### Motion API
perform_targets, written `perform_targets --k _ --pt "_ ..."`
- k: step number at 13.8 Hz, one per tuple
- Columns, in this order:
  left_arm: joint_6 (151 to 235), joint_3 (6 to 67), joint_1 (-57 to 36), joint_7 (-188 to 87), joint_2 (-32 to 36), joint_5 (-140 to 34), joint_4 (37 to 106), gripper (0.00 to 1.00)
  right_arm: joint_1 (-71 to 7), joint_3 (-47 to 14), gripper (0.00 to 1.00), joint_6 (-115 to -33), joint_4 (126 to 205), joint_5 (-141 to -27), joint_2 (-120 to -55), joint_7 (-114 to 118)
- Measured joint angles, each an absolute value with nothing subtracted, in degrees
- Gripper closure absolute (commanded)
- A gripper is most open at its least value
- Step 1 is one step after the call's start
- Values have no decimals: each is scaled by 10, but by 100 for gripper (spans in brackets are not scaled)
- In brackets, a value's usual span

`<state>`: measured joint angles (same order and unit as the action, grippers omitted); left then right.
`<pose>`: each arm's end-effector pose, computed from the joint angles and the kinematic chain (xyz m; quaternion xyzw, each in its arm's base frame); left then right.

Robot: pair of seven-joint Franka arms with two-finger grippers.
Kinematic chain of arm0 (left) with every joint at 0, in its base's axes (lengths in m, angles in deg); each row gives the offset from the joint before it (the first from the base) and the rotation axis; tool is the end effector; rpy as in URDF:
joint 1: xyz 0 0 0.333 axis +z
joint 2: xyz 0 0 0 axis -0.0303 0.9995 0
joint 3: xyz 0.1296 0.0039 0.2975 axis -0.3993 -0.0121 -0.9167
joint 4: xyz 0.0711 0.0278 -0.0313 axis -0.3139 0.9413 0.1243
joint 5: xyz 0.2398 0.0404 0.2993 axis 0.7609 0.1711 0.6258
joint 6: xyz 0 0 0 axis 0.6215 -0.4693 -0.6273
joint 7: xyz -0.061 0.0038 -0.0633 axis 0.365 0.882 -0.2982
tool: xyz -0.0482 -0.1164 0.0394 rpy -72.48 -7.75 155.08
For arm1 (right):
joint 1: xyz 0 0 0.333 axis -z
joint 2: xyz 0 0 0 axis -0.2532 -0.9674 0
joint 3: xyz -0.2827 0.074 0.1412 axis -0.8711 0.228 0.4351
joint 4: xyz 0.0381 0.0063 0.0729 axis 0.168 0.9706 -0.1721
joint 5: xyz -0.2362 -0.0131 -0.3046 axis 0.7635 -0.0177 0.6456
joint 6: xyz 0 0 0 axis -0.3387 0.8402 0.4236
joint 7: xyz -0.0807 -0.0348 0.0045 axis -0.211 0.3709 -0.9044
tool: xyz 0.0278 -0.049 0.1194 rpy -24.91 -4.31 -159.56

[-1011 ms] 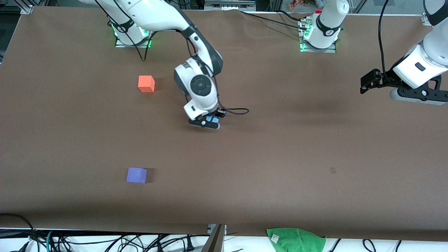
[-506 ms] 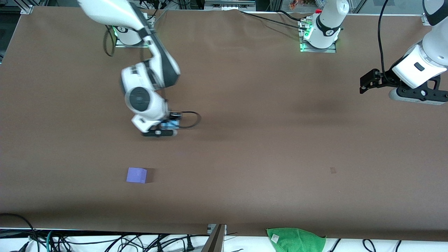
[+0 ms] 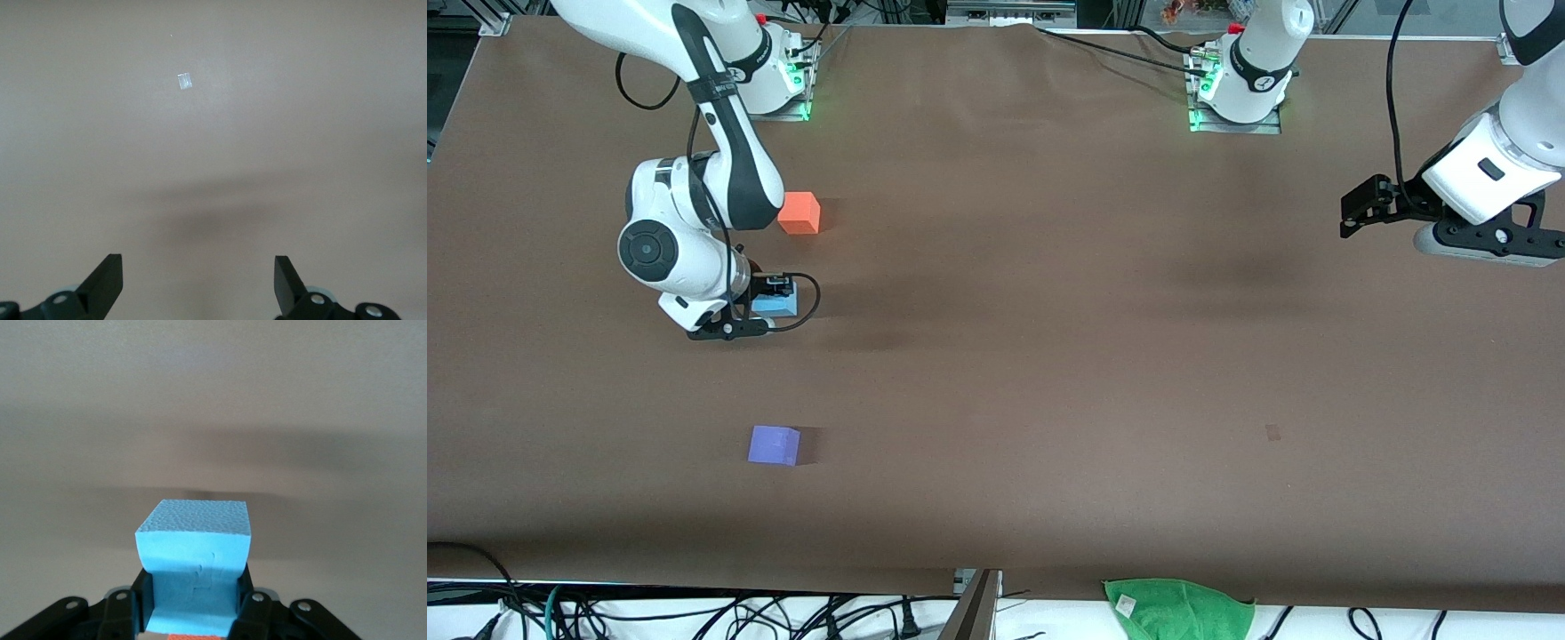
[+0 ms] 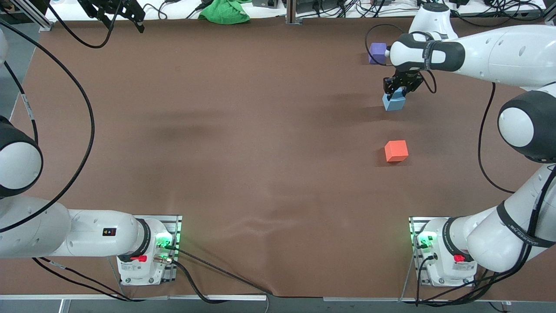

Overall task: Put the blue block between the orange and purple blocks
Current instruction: 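Lower the cube between the orange and purple cubes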

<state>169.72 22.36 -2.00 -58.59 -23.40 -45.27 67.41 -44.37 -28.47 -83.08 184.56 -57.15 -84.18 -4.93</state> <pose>0.5476 -0.0451 0.5650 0.9984 -0.0521 -0.0196 0.0073 0.5469 0.1309 0.2484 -0.9939 -0.0355 0.1039 0.0050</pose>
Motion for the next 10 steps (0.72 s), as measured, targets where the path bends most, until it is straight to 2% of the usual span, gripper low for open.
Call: perform_targets --k 5,8,10 --pt "1693 224 -20 -586 -234 -453 674 0 -443 -284 59 -894 1849 -594 -875 -49" --pt "1693 224 -21 -586 -234 -453 674 0 -443 -283 43 -906 1843 -599 -886 -49" --pt "1693 224 -23 -586 -234 -453 674 0 -443 -283 12 -906 1842 -601 -887 -49"
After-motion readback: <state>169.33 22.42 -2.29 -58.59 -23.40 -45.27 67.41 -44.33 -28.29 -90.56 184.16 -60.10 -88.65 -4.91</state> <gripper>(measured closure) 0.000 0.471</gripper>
